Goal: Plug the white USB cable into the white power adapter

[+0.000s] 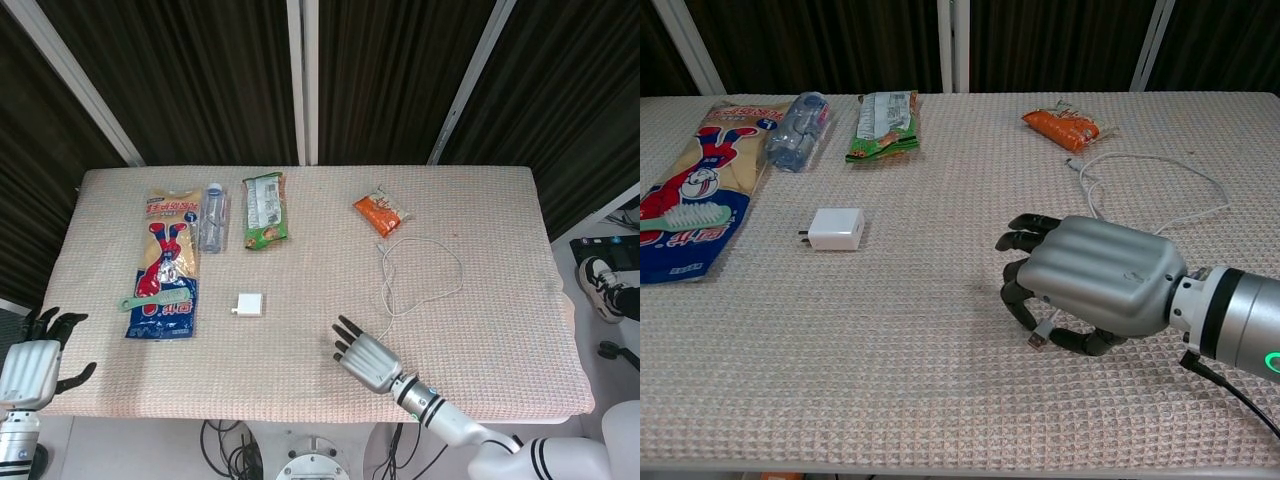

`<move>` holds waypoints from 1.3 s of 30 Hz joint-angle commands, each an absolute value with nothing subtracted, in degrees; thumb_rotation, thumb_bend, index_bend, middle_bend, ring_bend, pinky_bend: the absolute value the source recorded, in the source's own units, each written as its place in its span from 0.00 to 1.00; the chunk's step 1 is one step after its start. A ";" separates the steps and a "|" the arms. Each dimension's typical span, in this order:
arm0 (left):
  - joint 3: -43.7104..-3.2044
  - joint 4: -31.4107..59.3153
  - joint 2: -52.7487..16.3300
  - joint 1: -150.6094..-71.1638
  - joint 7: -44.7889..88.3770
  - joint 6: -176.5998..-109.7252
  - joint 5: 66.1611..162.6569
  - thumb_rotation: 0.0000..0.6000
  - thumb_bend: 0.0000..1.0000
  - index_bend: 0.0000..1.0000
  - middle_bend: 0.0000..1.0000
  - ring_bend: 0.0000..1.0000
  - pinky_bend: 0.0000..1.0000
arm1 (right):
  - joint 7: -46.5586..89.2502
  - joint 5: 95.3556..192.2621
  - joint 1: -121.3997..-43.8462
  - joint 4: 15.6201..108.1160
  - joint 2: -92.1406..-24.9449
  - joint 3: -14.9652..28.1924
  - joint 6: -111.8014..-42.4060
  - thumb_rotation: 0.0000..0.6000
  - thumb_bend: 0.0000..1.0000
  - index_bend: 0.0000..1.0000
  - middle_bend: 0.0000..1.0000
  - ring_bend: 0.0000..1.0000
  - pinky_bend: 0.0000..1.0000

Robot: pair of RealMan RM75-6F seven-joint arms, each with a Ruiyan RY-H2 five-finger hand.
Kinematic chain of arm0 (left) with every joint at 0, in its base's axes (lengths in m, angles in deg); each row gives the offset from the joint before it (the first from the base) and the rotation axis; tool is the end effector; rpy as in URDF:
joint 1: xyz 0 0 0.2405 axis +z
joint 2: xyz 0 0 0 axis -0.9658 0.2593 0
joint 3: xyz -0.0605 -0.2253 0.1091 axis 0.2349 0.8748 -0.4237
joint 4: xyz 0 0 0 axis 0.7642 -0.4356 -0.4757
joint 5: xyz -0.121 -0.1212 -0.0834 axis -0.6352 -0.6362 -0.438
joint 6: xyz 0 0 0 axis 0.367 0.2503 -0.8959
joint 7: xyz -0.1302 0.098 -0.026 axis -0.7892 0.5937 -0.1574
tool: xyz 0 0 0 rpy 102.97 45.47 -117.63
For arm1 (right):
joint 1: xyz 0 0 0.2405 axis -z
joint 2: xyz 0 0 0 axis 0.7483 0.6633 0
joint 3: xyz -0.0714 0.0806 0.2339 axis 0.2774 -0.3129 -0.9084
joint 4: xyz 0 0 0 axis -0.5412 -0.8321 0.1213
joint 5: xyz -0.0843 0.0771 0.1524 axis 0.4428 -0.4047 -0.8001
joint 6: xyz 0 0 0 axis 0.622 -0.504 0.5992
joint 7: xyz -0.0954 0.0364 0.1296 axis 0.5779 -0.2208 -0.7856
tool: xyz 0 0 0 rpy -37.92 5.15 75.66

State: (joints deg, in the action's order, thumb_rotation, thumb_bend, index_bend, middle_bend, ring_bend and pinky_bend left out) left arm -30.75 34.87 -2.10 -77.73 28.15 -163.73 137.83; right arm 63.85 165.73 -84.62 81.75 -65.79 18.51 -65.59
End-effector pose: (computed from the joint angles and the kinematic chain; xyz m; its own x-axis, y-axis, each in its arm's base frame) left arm -0.3109 0.1821 0.1550 0.4366 0.0634 0.8974 0.8973 0.0418 -0.4395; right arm -0.1262 -0.2431 -0.0564 0.7688 -0.1022 0.6312 -0.4665 -0.7648 0.4443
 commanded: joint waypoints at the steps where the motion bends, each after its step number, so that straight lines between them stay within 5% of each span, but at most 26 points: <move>1: -30.74 34.95 -2.00 -77.78 28.22 -163.71 137.87 1.00 0.17 0.23 0.21 0.08 0.00 | 63.13 166.47 -84.31 82.27 -65.38 18.30 -66.99 1.00 0.33 0.55 0.33 0.10 0.00; 11: -30.14 36.63 -0.57 -79.90 30.40 -161.88 138.92 1.00 0.17 0.23 0.21 0.08 0.00 | 56.16 168.80 -82.84 82.90 -62.87 16.50 -72.88 1.00 0.36 0.57 0.47 0.26 0.00; 19: -28.92 39.23 1.48 -84.29 33.29 -157.43 140.28 1.00 0.17 0.23 0.21 0.08 0.00 | 52.26 167.69 -81.91 83.09 -60.27 14.63 -75.29 1.00 0.37 0.57 0.49 0.28 0.00; 27: -26.25 39.40 1.22 -92.95 33.91 -147.13 139.74 1.00 0.17 0.23 0.21 0.08 0.00 | 49.22 164.37 -80.99 86.32 -55.03 12.03 -76.72 1.00 0.37 0.57 0.50 0.28 0.00; 39: -23.06 30.32 -11.23 -107.72 32.76 -129.03 133.55 1.00 0.17 0.23 0.21 0.08 0.00 | 47.69 157.52 -80.38 92.48 -44.99 7.61 -77.38 1.00 0.37 0.57 0.49 0.28 0.00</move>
State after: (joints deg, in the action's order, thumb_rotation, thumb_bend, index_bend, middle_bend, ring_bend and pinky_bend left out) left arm -23.90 32.74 -8.42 -105.17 33.00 -131.69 135.39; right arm 47.61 158.21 -80.41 91.89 -45.72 8.12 -77.43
